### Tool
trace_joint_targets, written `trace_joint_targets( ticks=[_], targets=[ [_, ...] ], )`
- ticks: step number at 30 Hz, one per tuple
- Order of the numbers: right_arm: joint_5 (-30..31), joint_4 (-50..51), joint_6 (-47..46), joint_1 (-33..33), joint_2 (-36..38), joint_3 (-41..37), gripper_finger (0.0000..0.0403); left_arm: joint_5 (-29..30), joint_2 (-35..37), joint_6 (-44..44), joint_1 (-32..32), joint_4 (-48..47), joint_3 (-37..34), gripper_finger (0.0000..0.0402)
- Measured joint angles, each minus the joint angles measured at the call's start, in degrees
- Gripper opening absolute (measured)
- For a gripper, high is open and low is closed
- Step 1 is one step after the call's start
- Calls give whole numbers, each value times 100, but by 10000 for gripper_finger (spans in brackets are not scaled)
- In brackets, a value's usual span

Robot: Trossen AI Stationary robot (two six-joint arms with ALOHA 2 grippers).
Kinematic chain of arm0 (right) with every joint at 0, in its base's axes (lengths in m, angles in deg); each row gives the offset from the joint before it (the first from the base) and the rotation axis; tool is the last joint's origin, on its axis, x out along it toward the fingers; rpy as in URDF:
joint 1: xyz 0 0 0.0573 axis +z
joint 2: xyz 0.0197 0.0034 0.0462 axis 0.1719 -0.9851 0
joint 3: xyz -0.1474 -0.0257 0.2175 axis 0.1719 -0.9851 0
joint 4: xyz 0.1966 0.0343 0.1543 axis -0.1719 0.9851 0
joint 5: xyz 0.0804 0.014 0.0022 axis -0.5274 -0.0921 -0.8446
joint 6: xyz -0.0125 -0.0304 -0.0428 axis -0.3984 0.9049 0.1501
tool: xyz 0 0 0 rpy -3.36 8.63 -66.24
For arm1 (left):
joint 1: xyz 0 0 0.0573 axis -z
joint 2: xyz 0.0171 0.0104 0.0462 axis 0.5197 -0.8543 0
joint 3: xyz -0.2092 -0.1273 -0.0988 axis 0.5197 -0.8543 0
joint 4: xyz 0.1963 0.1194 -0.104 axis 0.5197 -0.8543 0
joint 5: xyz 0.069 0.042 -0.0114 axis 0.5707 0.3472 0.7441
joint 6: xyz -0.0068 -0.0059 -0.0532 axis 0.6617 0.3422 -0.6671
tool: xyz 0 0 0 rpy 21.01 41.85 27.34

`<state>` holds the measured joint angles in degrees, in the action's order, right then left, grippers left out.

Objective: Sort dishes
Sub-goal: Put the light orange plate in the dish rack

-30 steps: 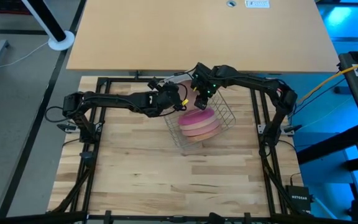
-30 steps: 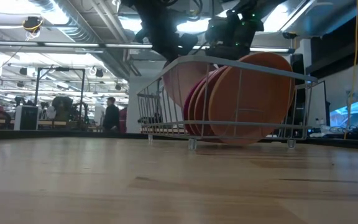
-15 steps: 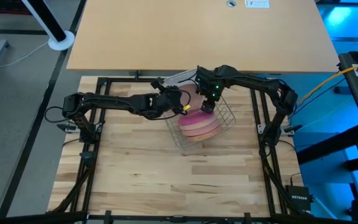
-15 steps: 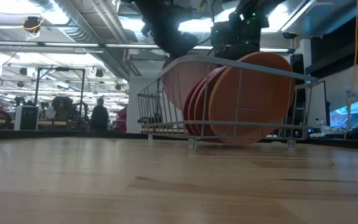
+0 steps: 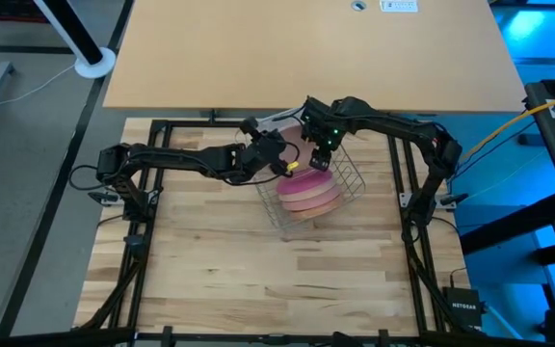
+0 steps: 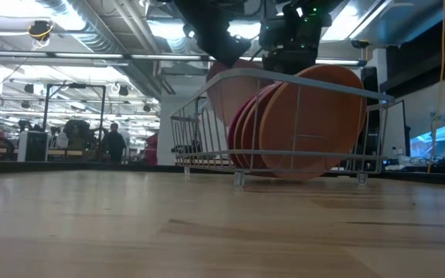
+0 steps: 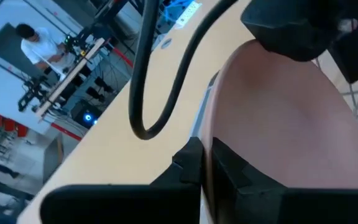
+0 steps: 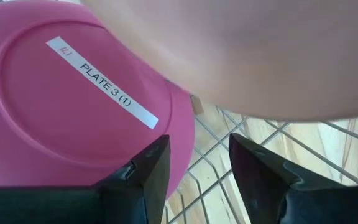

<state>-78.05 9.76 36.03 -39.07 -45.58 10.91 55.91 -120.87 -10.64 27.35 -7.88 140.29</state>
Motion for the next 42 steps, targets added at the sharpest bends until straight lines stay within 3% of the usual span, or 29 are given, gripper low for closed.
trace_joint_targets(
  ticks=[4, 10, 23, 42],
  targets=[
    [12, -12, -10, 0, -4, 0, 170, -24, -23, 413, 2, 5, 0, 0],
    [38, -455, -40, -10, -11, 10, 170, -719, -30, 851, 61, 244, 7, 0],
    [-76, -297, -184, -10, -9, 0, 170, -619, -106, 1301, 136, 623, 0, 0],
    [214, -254, -115, -2, -4, 2, 170, -856, -98, 1394, 371, 616, -2, 0]
  ],
)
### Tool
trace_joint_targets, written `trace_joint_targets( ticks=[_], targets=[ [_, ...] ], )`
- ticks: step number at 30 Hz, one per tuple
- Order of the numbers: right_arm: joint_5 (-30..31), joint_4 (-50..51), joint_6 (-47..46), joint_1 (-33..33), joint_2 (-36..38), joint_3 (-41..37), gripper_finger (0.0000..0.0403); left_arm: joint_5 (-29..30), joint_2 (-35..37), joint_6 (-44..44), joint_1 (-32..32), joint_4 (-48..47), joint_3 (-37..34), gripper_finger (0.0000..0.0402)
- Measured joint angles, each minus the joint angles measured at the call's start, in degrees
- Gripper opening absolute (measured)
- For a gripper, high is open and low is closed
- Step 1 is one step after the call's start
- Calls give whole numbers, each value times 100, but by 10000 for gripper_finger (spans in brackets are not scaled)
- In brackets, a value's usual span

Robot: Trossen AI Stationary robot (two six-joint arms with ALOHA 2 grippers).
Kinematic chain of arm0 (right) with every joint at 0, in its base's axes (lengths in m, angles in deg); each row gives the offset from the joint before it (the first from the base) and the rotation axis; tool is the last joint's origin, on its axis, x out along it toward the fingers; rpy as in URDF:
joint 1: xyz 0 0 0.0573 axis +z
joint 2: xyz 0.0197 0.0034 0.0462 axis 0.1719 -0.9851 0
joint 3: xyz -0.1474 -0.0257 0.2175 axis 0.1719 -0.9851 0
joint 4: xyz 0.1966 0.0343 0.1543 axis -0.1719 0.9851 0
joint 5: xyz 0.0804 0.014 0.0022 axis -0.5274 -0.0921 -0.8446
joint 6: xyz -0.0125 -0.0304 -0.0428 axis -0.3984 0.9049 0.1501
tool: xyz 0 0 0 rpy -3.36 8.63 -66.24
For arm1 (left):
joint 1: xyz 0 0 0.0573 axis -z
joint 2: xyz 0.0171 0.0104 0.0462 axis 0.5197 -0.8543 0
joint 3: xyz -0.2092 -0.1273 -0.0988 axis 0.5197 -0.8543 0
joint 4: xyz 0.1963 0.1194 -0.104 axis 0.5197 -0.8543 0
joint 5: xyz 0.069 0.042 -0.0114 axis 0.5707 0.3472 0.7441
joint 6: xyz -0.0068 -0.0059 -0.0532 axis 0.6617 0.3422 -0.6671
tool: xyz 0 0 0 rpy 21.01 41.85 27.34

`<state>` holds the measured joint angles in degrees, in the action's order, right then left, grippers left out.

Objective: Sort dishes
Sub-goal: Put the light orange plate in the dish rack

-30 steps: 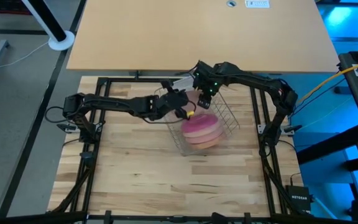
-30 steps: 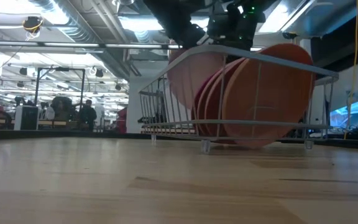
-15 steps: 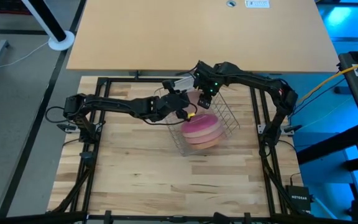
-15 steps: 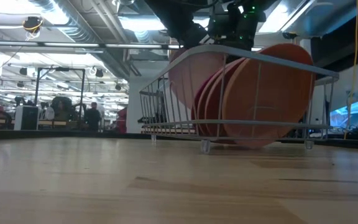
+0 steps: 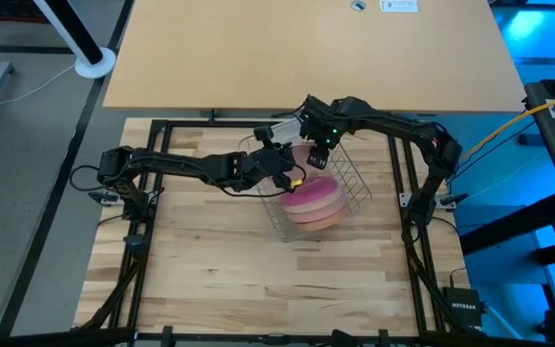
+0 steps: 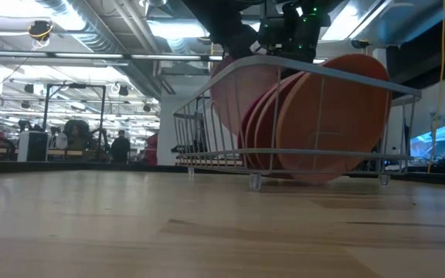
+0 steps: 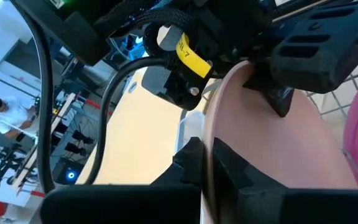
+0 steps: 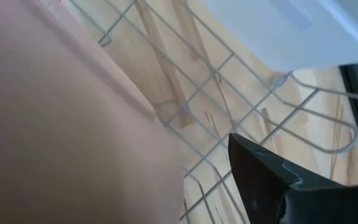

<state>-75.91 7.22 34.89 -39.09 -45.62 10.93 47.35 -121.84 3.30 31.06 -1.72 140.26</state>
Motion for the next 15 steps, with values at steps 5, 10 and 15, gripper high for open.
trace_joint_targets(
  ticks=[5, 10, 15],
  targets=[
    [4, 337, -17, 48, 0, 0, 170, -206, 0, -31, 16, 28, 0, 8],
    [-30, 724, 83, 114, -2, 4, 170, -512, 0, -1, 24, 58, 7, 8],
    [-291, 1254, 90, 110, -7, 4, 170, -599, 0, 2, 49, 63, 13, 17]
  ],
)
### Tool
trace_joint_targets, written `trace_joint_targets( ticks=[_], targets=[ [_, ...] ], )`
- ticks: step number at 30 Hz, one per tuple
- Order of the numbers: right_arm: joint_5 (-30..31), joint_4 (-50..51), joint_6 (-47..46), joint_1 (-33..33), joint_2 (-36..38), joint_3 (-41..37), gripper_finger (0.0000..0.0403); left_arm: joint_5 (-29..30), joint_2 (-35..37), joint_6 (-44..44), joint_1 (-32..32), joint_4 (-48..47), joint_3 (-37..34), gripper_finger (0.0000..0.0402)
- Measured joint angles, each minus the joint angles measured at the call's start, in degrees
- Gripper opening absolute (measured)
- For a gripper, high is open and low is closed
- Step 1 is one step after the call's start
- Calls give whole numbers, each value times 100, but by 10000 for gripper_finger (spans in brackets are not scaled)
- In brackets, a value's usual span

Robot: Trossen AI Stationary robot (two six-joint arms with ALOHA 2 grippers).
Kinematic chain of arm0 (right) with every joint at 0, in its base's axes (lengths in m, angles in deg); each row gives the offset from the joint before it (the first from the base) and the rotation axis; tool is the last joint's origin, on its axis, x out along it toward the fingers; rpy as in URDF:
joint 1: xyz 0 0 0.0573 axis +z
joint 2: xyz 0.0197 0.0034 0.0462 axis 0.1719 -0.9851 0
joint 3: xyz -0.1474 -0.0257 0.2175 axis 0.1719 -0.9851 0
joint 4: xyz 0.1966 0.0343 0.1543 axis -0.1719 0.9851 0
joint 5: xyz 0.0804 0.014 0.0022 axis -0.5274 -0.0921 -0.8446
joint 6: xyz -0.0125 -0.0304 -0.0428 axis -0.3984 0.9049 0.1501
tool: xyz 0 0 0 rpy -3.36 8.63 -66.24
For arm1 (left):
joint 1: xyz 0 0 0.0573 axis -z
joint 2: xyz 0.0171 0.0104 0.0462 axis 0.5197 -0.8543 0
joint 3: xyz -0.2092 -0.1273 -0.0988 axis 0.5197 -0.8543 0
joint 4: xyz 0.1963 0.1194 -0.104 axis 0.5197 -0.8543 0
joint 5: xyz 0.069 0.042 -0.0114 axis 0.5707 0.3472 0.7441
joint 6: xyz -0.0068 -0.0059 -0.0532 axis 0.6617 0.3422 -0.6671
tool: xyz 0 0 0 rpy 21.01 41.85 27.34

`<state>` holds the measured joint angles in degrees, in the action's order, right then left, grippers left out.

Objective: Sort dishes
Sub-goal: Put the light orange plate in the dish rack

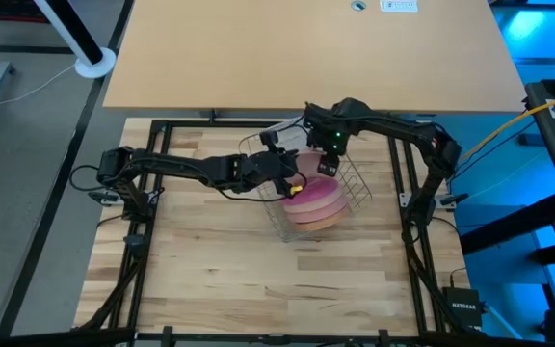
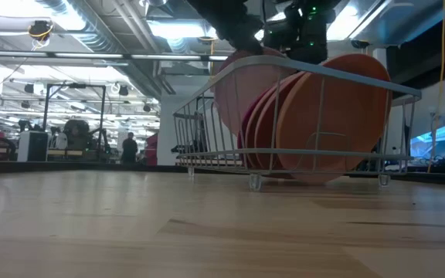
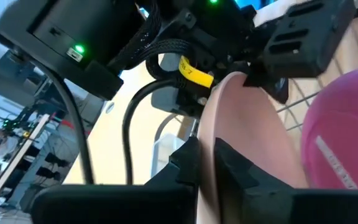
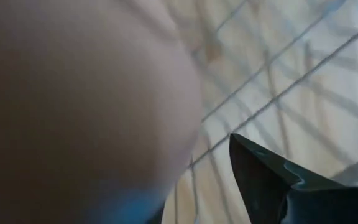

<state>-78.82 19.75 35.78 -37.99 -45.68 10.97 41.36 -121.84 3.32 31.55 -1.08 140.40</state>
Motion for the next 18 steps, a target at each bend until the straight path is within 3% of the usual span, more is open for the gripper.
trace_joint_targets(
  ticks=[9, 18],
  targets=[
    [-67, 1384, 12, -25, 83, 23, 170, -342, 13, -397, 20, -164, 7, 27],
    [-39, 1391, -48, -10, 208, 784, 170, -392, 9, -1292, 22, -250, 1, 29]
  ],
)
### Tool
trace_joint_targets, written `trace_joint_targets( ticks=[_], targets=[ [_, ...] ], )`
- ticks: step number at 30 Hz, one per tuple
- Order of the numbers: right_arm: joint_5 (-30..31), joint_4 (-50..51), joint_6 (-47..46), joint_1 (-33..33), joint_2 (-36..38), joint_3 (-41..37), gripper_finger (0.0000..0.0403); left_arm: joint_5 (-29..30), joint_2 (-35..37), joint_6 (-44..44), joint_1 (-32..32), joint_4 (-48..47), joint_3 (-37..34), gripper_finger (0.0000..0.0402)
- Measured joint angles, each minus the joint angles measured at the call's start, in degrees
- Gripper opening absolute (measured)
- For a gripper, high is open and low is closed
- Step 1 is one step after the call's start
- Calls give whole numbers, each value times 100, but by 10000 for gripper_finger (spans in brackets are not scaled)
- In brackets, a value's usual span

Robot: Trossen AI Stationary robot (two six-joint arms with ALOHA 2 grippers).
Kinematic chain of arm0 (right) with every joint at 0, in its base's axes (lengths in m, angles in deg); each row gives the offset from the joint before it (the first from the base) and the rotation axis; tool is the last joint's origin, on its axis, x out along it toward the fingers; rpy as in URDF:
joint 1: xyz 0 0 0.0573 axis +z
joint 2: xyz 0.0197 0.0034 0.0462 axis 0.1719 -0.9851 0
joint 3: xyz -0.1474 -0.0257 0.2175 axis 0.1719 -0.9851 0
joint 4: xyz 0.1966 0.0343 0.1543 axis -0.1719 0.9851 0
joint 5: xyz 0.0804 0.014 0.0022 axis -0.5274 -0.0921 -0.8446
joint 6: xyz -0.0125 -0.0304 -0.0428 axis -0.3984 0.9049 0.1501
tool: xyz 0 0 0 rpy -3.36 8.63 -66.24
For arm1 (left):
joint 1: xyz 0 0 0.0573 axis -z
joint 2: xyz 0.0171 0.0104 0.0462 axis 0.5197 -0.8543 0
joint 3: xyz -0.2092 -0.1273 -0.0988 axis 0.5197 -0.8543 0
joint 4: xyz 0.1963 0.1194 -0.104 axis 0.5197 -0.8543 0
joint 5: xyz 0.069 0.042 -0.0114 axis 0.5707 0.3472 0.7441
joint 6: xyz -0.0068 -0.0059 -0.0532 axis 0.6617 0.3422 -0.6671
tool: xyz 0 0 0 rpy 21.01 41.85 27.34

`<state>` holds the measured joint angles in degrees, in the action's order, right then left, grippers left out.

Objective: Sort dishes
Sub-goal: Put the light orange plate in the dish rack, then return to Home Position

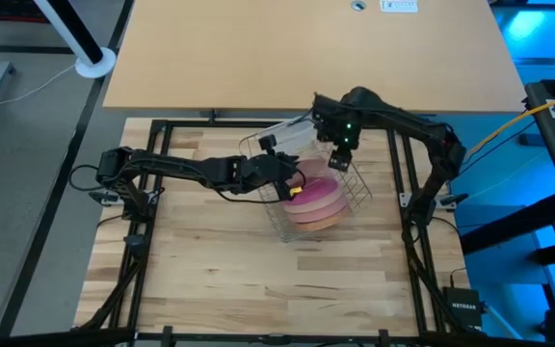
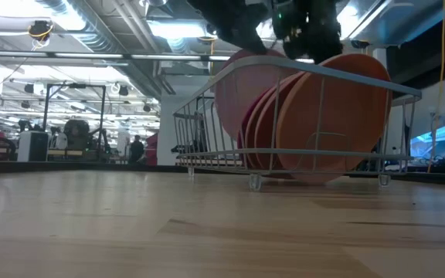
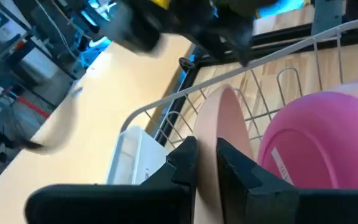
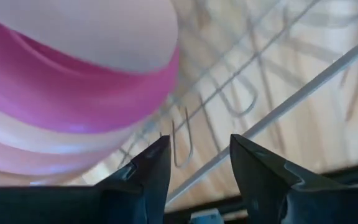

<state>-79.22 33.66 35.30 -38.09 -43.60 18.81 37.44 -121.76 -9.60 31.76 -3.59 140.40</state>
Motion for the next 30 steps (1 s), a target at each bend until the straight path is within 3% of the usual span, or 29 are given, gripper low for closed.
trace_joint_targets(
  ticks=[6, 12, 18, 30],
  targets=[
    [-2, -4, 1, 2, 4, 1033, 170, -74, -2, -68, -2, 16, -2, 38],
    [-2, 2, -177, 4, 4, 2009, 170, -1414, -28, -142, -114, -26, -18, 92],
    [-2, -7, -468, 4, 2, 2724, 170, -1391, -31, -157, -256, 54, -20, 121],
    [-5, -60, -928, 11, 2, 3194, 170, -1935, -398, -249, -625, 1315, -18, 116]
  ],
)
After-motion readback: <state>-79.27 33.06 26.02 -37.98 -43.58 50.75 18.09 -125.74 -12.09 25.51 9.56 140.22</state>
